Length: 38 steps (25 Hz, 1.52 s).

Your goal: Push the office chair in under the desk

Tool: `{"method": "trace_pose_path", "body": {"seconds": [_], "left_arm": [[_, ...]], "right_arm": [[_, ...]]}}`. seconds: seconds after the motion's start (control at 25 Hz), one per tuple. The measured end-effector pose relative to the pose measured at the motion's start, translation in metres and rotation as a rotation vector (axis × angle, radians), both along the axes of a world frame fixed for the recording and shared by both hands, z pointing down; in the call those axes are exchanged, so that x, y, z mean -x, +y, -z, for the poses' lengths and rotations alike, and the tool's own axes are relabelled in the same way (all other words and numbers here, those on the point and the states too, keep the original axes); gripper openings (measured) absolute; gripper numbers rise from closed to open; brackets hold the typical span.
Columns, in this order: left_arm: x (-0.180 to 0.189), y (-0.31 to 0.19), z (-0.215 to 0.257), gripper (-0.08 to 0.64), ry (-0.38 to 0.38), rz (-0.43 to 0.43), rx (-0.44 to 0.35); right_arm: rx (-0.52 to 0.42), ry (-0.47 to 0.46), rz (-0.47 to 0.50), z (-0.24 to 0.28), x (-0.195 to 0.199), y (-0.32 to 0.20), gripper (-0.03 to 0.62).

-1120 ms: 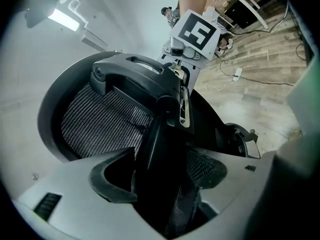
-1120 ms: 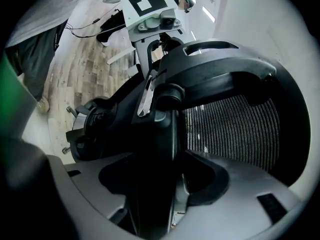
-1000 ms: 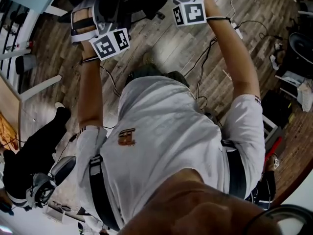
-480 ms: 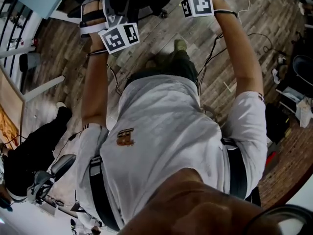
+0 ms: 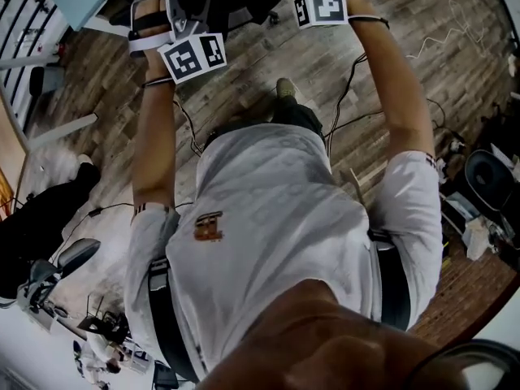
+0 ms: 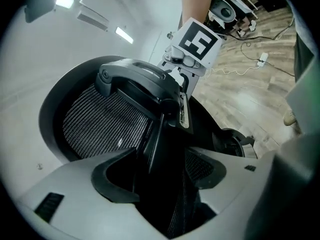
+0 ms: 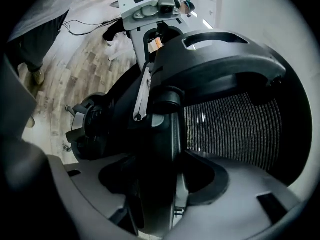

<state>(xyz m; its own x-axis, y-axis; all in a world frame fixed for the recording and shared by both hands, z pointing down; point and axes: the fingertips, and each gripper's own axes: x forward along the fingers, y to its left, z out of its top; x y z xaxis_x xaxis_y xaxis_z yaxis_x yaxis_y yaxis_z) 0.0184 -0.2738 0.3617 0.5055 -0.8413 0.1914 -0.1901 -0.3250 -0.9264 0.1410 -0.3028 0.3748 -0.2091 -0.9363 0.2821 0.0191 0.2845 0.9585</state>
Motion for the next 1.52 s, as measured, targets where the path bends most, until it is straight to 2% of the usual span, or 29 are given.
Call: {"method": "trace_pose_path", "body": {"seconds": [0.2,0.4,0.76,1.12,1.52], "left_arm": [[-0.038,-0.052,0.002,0.318,0.000,0.100,-0.001],[-0.072,-0.098,-0.001,0.318,-0.001,0.160,0.006],[-0.087,-0.191,-0.013,0.318,0.001,0.277,0.045],[-0.061,-0.208,-0.005,0.318,0.008,0.305,0.026],[-0.031,-0.270,-0.004,0.318,0.009,0.313,0.055]], "right_arm": [[0.003,0.002,0.084,0.001,-0.035,-0.063,0.261],[0.016,-0.009,0.136,-0.002,-0.066,-0.116,0.261],[0.039,-0.022,0.226,-0.015,-0.076,-0.214,0.261],[0.027,-0.017,0.233,-0.003,-0.048,-0.235,0.261],[0.042,-0.031,0.220,-0.003,-0.019,-0.291,0.261]]}}
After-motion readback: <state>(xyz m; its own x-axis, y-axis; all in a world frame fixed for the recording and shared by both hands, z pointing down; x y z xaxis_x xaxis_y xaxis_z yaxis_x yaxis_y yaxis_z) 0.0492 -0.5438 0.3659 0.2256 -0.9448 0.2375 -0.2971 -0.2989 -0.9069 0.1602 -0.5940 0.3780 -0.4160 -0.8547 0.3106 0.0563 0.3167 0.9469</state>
